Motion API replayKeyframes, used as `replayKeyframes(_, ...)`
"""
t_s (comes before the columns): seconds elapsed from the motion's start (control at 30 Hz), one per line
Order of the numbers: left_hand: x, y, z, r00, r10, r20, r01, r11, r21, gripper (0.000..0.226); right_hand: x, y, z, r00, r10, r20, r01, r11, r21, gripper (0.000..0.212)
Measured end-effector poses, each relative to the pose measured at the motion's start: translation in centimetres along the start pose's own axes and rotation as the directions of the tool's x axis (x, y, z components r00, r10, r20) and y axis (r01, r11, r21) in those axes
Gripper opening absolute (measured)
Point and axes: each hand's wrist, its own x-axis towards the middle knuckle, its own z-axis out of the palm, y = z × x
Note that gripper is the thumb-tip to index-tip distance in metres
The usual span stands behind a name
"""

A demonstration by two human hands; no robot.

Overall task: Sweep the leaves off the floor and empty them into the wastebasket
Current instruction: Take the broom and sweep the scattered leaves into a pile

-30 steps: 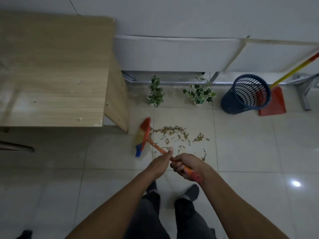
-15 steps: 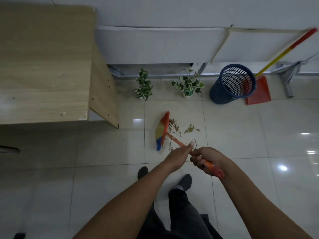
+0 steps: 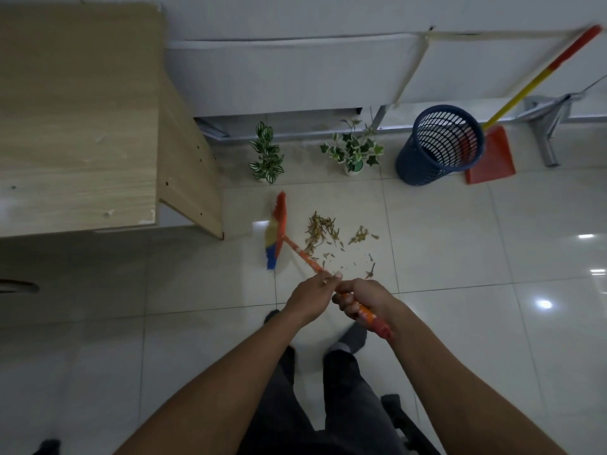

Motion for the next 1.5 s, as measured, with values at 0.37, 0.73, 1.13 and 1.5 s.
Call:
replayKeyframes(0.37, -0.8, 4.7, 3.9, 0.988, 0.127, 0.083, -0.129, 0.991, 0.019, 0.057, -2.5, -0.9, -4.8, 0.988, -0.057, -0.143, 0.089, 0.969, 0.229, 0.017)
replayKeyframes(0.73, -0.6, 5.0, 4.7, 0.95, 0.265, -0.167, -0.245, 0.961, 0.132, 0.042, -4.9, -1.8, -5.8, 0.996, 0.009, 0.084, -0.02, 0.99, 0.139, 0.016)
replayKeyframes(1.13, -0.4, 3.8, 3.4, 0.969, -0.077, 0.235, 0.032, 0.981, 0.192, 0.075, -3.5, 0.2, -5.2, 0.987, 0.085, -0.136, -0.129, 0.924, -0.36, 0.009)
replayKeyframes(1.5, 2.2, 9.4, 13.7, 0.958, -0.198, 0.205, 0.242, 0.945, -0.217, 0.07, -3.9, -6.0, -14.3, 0.971, -0.04, -0.234, -0.186, 0.484, -0.855, 0.013)
